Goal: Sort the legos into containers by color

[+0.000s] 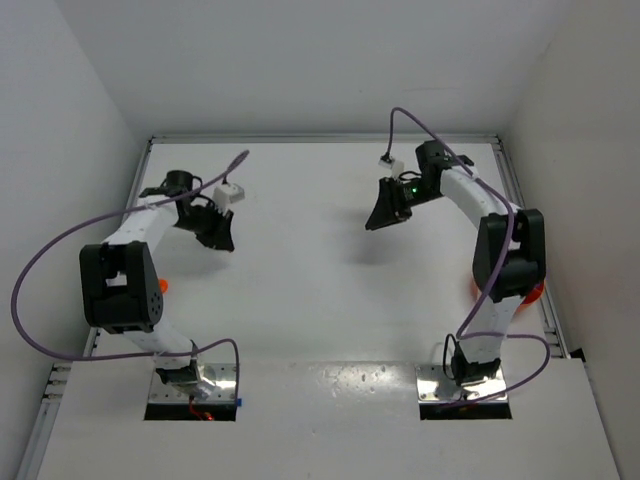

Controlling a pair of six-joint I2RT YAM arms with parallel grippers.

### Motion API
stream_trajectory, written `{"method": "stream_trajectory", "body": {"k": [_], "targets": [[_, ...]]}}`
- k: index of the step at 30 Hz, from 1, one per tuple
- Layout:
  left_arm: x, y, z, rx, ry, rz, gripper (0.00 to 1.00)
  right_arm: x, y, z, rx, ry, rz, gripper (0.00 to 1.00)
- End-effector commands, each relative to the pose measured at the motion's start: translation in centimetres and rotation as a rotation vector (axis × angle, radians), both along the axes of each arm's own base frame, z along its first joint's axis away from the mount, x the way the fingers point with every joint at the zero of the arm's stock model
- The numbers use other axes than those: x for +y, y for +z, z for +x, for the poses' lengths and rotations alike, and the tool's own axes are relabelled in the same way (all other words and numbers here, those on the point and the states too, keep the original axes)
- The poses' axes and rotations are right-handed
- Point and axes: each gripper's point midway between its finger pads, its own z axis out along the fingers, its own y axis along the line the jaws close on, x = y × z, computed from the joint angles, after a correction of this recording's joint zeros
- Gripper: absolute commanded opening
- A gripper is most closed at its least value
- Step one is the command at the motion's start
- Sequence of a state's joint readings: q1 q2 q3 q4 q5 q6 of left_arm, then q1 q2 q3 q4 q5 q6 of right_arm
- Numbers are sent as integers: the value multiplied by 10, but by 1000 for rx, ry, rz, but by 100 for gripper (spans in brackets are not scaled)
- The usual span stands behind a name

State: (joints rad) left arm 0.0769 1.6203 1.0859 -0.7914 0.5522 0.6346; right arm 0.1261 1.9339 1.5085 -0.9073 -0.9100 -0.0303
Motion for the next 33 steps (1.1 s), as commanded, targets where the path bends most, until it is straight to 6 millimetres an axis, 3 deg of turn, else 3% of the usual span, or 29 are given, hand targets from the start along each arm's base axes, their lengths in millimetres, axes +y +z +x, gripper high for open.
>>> {"method": "stream_trajectory", "body": {"k": [1, 2, 3, 4, 7, 8, 12, 14, 16, 20, 22, 23, 24, 26, 29, 30, 32, 33], "targets": [[-58, 86, 15, -36, 18, -352, 0, 35, 77, 23, -316, -17, 193, 31], [-70, 105, 20, -34, 17, -449, 0, 37, 70, 20, -346, -29, 164, 33], [-77, 113, 18, 43, 91, -516, 0, 36, 89, 28, -473, -45, 171, 33], [-84, 125, 25, 50, 92, -585, 0, 38, 84, 26, -488, -50, 153, 33], [-94, 137, 30, 186, 198, -701, 0, 34, 84, 37, -564, -101, 97, 33], [-91, 139, 40, 153, 236, -689, 0, 30, 84, 43, -593, -129, 72, 33], [-85, 143, 60, 224, 510, -702, 0, 45, 109, 57, -740, -206, 83, 33], [-78, 145, 67, 265, 682, -695, 0, 59, 123, 66, -779, -276, 106, 33], [-65, 145, 78, 274, 810, -694, 0, 80, 121, 65, -725, -297, 133, 33], [-58, 147, 84, 385, 1011, -788, 0, 124, 115, 71, -618, -292, 199, 33], [-57, 149, 87, 400, 1054, -824, 0, 144, 122, 74, -593, -276, 234, 33], [-58, 150, 87, 409, 1063, -829, 0, 156, 99, 74, -537, -260, 196, 33], [-56, 149, 89, 410, 1091, -829, 0, 159, 110, 86, -546, -279, 186, 33], [-56, 156, 91, 366, 1044, -823, 0, 156, 95, 87, -505, -236, 142, 34], [-55, 165, 97, 264, 948, -756, 15, 133, 96, 95, -613, -251, 28, 39], [-51, 161, 97, 203, 905, -706, 29, 122, 98, 90, -643, -260, -16, 42], [-46, 162, 97, 119, 854, -660, 44, 105, 85, 87, -708, -264, -121, 45], [-39, 165, 95, 42, 844, -617, 70, 91, 80, 91, -735, -300, -195, 45]]}}
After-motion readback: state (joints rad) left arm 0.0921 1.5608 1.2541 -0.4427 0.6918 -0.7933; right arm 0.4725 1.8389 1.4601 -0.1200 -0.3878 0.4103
